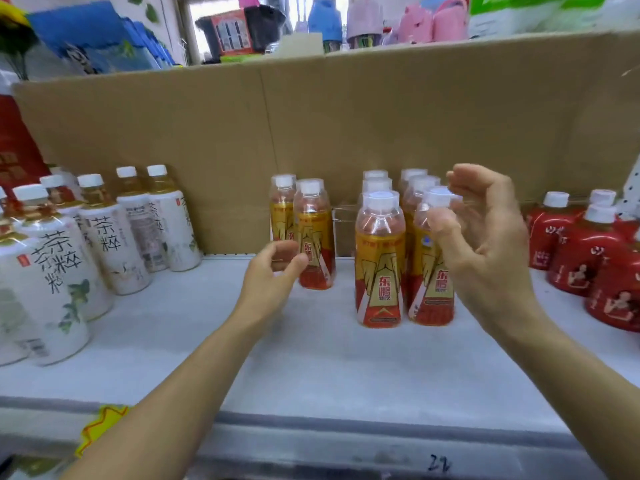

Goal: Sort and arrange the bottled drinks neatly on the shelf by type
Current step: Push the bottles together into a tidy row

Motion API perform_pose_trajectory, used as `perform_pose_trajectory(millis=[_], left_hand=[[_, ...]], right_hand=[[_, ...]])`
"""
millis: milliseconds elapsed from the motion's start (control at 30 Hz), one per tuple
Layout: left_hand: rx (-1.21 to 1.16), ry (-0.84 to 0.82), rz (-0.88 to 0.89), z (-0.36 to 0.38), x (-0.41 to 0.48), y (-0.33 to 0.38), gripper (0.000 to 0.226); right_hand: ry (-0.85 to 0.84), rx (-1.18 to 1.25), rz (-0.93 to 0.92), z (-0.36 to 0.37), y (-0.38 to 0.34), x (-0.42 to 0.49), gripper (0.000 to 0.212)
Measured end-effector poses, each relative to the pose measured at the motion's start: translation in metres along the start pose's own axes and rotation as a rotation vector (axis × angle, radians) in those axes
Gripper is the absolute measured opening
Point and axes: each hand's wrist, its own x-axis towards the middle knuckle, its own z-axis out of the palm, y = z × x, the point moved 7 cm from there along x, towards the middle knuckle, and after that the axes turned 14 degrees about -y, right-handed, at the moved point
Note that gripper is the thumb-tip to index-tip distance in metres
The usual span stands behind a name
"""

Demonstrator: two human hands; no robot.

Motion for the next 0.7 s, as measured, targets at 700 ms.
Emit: perform_pose_trajectory(millis=[700], left_hand=[[-0.021,-0.293,-0.072,-0.036,0.126,-0.061,0.074]], right_hand=[[-0.095,0.227,0.762,0.218,0.106,0.025,0.083]])
